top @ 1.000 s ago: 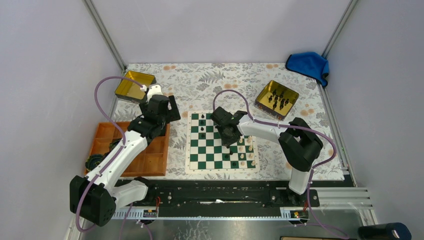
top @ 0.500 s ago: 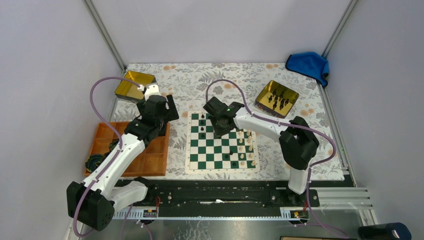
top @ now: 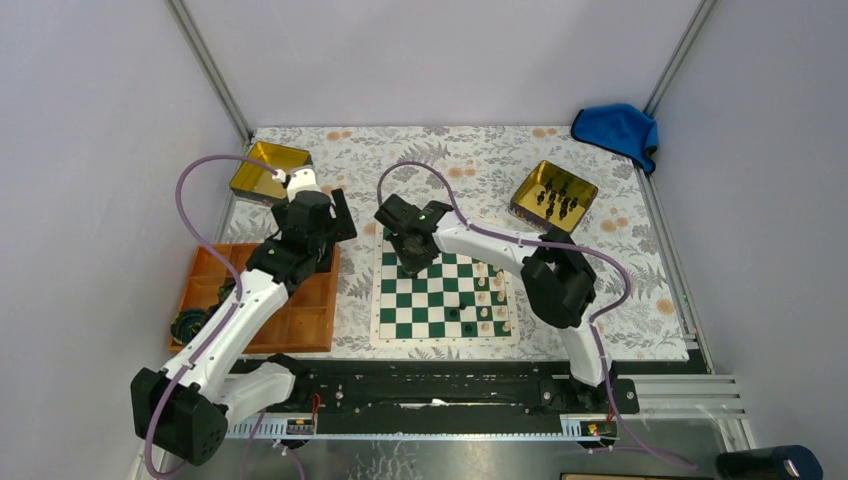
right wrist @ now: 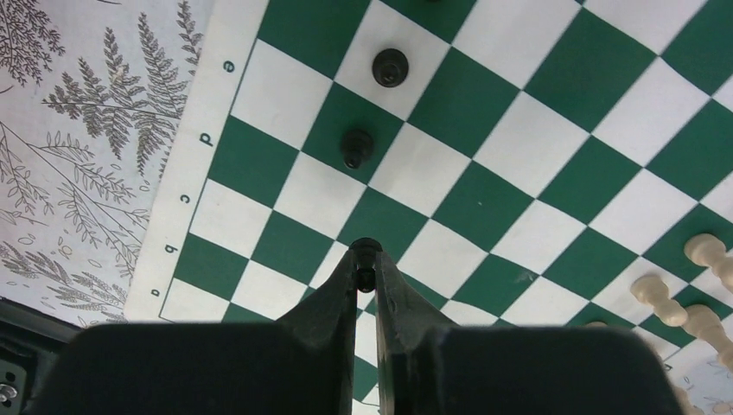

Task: Set up the chess pieces on the board
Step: Move the chess piece to the chessboard.

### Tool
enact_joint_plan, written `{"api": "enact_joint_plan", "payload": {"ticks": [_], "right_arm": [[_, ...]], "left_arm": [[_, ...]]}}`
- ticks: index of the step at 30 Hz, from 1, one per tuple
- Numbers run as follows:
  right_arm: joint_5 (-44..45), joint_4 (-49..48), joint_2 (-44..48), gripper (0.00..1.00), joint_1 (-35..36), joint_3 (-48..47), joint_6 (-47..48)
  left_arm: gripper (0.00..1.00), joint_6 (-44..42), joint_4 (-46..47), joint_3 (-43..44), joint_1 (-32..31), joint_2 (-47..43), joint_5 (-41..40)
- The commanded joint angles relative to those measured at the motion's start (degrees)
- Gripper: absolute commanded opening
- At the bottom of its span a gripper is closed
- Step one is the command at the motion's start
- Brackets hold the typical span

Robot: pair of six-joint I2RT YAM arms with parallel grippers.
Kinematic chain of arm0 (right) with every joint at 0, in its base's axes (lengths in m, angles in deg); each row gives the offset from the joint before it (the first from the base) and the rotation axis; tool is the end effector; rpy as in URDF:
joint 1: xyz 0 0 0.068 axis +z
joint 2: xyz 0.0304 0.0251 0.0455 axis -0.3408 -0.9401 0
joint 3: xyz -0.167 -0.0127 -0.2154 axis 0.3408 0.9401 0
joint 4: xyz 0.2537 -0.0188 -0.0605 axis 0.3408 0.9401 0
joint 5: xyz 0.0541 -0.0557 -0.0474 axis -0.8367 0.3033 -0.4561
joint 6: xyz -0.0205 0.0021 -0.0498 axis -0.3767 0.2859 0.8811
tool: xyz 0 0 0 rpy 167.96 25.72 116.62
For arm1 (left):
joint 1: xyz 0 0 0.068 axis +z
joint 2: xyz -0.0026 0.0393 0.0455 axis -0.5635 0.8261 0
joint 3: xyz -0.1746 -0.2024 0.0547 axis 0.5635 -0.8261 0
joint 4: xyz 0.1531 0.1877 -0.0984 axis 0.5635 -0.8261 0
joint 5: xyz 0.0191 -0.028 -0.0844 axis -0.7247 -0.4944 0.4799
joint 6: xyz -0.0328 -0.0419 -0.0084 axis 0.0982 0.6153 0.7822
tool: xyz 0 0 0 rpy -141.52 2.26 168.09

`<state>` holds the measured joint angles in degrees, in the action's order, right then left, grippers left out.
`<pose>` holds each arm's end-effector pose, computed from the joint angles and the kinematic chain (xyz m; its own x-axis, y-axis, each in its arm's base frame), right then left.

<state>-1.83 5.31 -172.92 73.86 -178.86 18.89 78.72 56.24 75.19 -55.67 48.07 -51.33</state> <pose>0.2656 0.3581 0.2145 -0.7527 -0.4601 -0.4709 -0.5508 0.8319 0.0677 0.2163 -0.0689 0.2990 -0.4966 -0.2146 -0.8410 -0.2088 0.9700 -0.1242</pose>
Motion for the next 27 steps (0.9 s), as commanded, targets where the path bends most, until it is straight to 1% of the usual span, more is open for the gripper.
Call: {"api": "enact_joint_plan", "payload": {"ticks": [1, 14, 27], "right_arm": [[-1.6, 2.7, -2.6, 0.03, 1.3, -5.1, 1.3], [-2.4, 4.2, -8.2, 0.03, 3.2, -10.9, 2.2], [-1.7, 3.0, -10.3, 0.03, 3.3, -10.6, 2.9]], "left_arm": [[0.99, -0.8, 2.0, -0.1, 0.3, -1.7, -0.7], [0.99, -1.5, 0.8, -0.5, 0.6, -4.8, -2.9], [0.99, -1.6, 0.7, -0.5, 0.7, -5.1, -3.0]]}}
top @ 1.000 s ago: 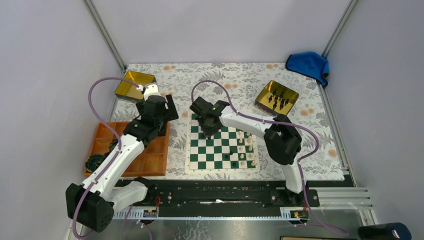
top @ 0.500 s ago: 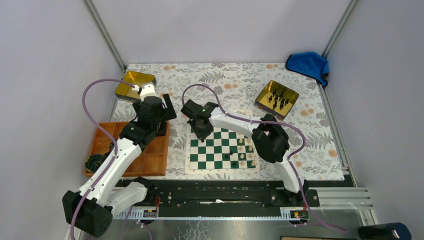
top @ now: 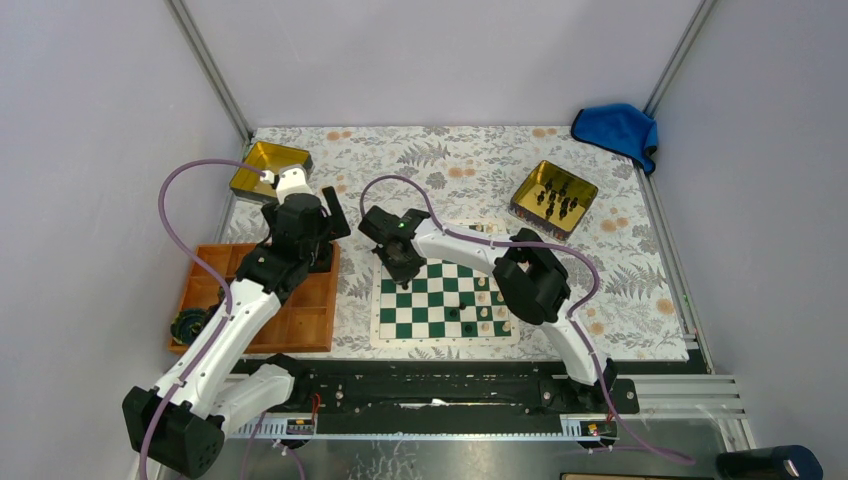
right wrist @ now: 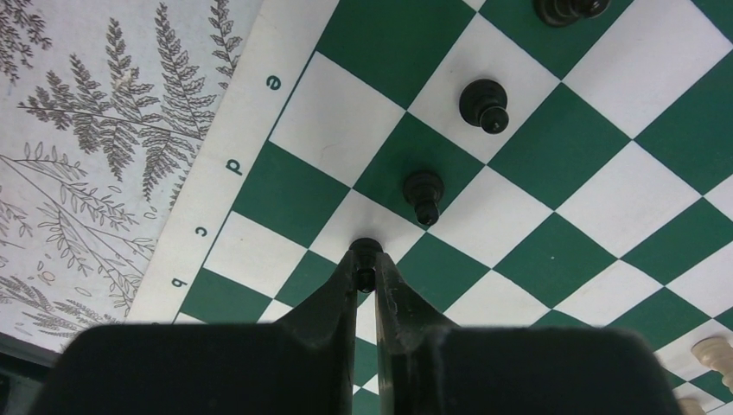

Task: Set up the chess pieces on the board
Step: Move the chess piece to the chessboard.

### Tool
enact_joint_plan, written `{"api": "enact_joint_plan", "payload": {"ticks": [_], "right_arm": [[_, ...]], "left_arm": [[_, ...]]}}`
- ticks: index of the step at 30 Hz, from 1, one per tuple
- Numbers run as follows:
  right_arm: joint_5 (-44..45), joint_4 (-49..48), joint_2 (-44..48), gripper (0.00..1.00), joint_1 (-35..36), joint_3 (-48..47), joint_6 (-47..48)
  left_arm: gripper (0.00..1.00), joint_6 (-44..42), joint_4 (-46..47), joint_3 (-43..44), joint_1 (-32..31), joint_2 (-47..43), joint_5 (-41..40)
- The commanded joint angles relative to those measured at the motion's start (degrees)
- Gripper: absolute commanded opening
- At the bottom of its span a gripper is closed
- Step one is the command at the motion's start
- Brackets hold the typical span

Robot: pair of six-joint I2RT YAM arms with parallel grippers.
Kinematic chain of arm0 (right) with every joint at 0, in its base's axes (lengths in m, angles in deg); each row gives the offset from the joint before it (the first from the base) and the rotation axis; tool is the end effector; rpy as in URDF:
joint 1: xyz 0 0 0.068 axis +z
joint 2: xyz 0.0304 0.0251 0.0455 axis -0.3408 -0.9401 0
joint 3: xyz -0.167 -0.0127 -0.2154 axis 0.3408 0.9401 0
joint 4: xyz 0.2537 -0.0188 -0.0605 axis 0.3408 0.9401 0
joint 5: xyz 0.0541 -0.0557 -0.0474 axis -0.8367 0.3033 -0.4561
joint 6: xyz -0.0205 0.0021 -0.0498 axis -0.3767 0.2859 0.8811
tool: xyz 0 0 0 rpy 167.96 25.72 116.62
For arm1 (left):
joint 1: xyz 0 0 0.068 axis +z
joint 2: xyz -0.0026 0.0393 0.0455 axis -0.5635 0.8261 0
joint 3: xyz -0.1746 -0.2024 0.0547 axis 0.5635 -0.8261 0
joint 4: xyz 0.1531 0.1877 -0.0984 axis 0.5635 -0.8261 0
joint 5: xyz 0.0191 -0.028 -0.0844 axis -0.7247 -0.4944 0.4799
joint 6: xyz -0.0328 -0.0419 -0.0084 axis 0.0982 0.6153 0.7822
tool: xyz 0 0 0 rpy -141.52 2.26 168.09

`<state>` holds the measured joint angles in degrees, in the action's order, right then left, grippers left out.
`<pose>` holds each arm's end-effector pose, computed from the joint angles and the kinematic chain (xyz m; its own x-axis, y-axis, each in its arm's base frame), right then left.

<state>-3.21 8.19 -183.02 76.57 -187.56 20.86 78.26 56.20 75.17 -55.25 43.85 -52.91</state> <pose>0.2645 0.3963 0.1793 -0.7298 -0.5521 -0.4032 -0.6195 0.7835 0.0483 0.2035 -0.0612 0.3137 -0.4289 -0.2313 -0.8733 -0.2246 0.9636 -0.1449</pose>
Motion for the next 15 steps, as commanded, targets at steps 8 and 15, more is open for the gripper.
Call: {"api": "enact_joint_plan", "payload": {"ticks": [8, 15], "right_arm": [[-0.2, -0.6, 0.0, 0.11, 0.6, -0.8, 1.1], [0.4, -1.0, 1.8, 0.37, 0.6, 0.2, 1.3]], "left_arm": [[0.99, -1.0, 0.9, -0.9, 0.2, -0.8, -1.2], [0.99, -0.9, 1.0, -0.9, 0.2, -0.8, -1.0]]}}
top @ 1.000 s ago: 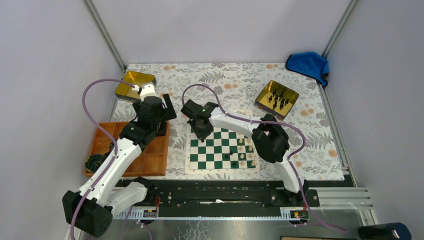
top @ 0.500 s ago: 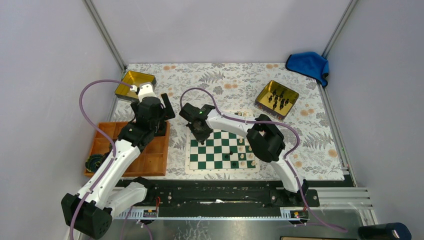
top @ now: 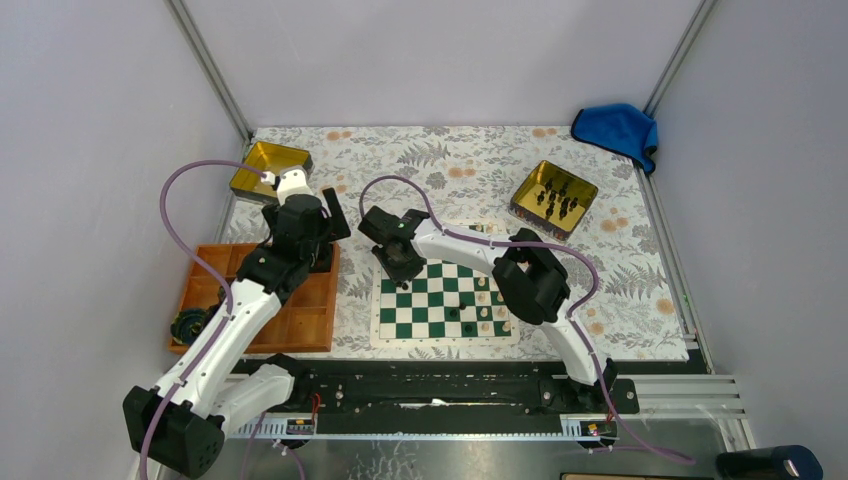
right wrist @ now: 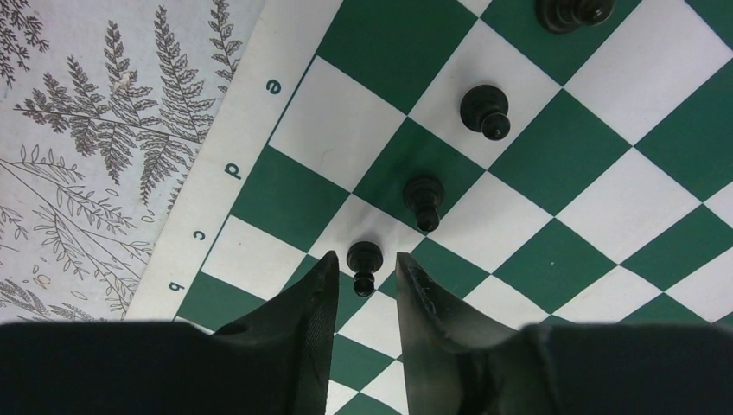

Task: Set up the chess pieces on the board
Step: Move the chess piece to the chessboard, then pick up the chess piece from the storage box.

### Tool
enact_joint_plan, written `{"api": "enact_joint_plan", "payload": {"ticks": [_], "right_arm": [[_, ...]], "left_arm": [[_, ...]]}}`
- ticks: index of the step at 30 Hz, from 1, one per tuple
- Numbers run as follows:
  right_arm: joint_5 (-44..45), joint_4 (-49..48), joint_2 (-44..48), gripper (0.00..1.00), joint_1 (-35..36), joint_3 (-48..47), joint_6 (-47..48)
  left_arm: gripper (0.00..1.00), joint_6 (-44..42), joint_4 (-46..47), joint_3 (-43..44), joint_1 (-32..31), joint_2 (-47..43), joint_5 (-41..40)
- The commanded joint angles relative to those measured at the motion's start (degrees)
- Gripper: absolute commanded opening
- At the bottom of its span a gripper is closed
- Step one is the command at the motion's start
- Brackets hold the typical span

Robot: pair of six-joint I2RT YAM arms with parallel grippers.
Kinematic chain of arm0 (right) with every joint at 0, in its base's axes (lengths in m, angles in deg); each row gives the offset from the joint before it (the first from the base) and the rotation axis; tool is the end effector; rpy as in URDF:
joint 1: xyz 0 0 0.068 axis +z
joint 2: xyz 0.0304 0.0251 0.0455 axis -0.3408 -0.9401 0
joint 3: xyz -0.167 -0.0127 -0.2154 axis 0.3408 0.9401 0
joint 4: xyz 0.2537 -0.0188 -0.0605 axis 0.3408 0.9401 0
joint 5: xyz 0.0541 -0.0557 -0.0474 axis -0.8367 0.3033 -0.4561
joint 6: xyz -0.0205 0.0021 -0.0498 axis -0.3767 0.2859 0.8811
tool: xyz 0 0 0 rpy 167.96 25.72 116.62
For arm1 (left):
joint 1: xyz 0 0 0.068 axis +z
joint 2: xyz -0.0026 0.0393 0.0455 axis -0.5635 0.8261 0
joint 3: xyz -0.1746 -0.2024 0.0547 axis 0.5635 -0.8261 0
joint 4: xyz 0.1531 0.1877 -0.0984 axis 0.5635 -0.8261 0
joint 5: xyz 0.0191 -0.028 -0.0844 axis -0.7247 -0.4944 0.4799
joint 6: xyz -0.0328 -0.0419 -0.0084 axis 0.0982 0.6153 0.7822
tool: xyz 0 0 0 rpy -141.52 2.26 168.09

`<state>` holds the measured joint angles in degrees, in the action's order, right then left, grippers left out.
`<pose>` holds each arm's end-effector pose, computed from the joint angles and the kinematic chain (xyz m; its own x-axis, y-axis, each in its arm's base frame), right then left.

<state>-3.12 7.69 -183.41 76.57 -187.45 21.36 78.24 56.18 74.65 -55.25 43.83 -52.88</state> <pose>0.2651 0.3971 0.1760 -0.7242 -0.5588 -0.4040 -0.6254 0.7791 0.0435 0.2032 -0.0612 0.3107 -0.4365 -0.2281 -0.8703 -0.2253 0.9642 -0.1398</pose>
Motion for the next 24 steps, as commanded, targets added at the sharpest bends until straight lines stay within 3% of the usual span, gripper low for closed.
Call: {"api": "enact_joint_plan", "payload": {"ticks": [1, 15, 24], "right_arm": [[0.4, -0.5, 2.4, 0.38, 0.6, 0.0, 0.8], [4.1, 0.2, 8.3, 0.47, 0.6, -1.7, 1.6], [15.1, 1.5, 14.7, 0.59, -1.7, -3.0, 1.9]], "left_arm": [[0.99, -0.9, 1.0, -0.4, 0.3, -0.8, -1.0], [0.99, -1.4, -0.4, 2.6, 0.3, -1.6, -4.3], [0.99, -1.4, -0.6, 5.6, 0.3, -0.4, -4.4]]}}
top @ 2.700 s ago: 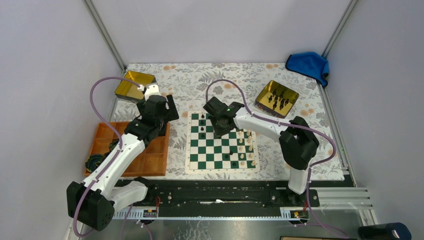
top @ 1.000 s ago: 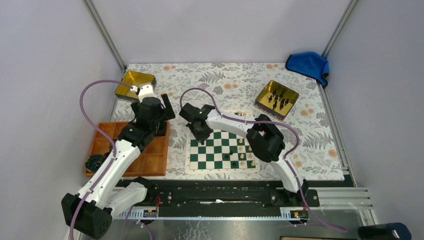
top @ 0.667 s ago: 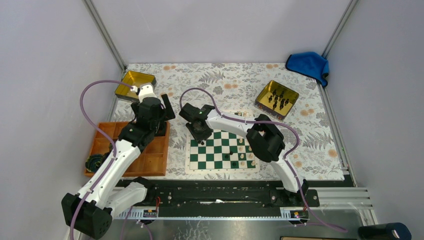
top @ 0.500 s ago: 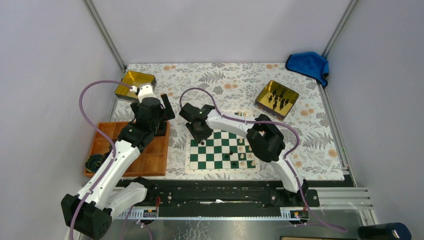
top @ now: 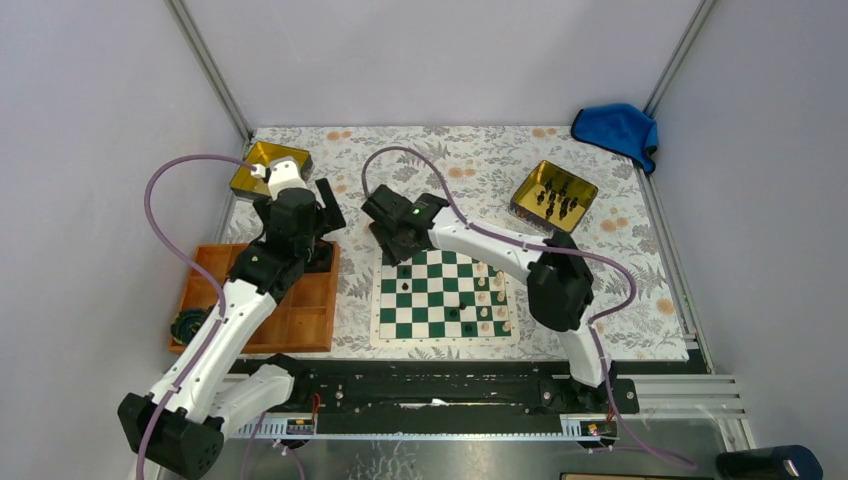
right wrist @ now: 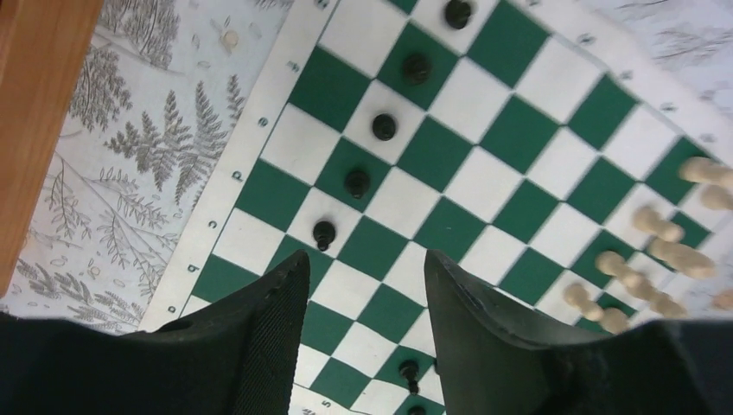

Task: Set up the chess pieces on the board
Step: Pick up the chess piece from the storage box.

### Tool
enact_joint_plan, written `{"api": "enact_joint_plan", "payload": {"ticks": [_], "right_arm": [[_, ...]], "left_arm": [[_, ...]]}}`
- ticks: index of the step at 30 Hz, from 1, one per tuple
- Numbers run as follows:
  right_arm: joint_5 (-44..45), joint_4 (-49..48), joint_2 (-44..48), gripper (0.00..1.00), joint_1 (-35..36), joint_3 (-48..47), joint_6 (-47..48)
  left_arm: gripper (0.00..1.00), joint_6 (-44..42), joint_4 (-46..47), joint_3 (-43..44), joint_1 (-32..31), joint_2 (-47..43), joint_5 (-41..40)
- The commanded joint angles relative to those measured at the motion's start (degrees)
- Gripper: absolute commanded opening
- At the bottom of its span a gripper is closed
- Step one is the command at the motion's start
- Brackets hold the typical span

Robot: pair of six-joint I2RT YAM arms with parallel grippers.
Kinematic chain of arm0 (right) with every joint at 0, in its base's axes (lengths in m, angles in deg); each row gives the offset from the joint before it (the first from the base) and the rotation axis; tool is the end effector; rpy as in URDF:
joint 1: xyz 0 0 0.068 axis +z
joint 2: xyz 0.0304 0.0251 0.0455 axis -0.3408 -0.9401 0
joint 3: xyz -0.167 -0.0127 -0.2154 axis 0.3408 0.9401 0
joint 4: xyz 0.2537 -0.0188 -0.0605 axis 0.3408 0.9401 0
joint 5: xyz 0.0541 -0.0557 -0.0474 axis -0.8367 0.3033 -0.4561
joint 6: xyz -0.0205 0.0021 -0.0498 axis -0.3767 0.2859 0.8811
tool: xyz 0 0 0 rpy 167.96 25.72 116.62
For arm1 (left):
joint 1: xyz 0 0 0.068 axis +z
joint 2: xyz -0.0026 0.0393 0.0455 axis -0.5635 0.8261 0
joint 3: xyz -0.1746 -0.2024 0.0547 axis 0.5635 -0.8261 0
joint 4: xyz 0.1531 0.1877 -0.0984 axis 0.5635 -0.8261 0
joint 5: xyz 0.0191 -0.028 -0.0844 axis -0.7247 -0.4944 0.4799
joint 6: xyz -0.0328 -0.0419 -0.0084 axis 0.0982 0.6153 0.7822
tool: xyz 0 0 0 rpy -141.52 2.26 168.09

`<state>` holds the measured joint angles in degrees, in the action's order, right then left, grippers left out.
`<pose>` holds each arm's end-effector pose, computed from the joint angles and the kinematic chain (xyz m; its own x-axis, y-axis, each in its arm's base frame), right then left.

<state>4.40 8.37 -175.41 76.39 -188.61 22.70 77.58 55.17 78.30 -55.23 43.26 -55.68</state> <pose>0.2633 0.3832 0.2452 -0.6579 -0.5042 -0.5595 -0.5919 0.8055 -0.0298 0.2009 -0.0585 0.3330 -0.3755 -0.2319 -0.8974 -0.2530 0.9571 -0.1414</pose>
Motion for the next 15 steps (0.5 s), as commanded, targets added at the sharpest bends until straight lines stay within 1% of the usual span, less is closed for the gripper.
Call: {"api": "enact_joint_plan", "payload": {"ticks": [1, 6, 8, 12, 15], "right_arm": [[8.9, 0.4, 7.6, 0.59, -2.3, -1.3, 0.6], [15.8, -3.6, 12.8, 0.65, -7.4, 2.5, 0.4], [18.3, -5.0, 14.1, 0.64, -10.1, 3.6, 0.0], [22.0, -7.0, 14.5, 0.57, -16.7, 4.6, -1.6], [19.6, -6.1, 12.7, 0.57, -22.5, 3.1, -2.9]], "left_arm": [[0.99, -0.6, 0.5, 1.9, 0.3, 0.3, -1.4], [0.99, 0.1, 1.1, 1.8, 0.3, 1.3, -0.1], [0.99, 0.0, 1.4, 1.9, 0.3, 1.9, 0.2], [0.99, -0.6, 1.9, 2.2, 0.3, 3.3, 0.8], [0.99, -1.0, 2.3, 2.5, 0.3, 4.6, 1.1]]}}
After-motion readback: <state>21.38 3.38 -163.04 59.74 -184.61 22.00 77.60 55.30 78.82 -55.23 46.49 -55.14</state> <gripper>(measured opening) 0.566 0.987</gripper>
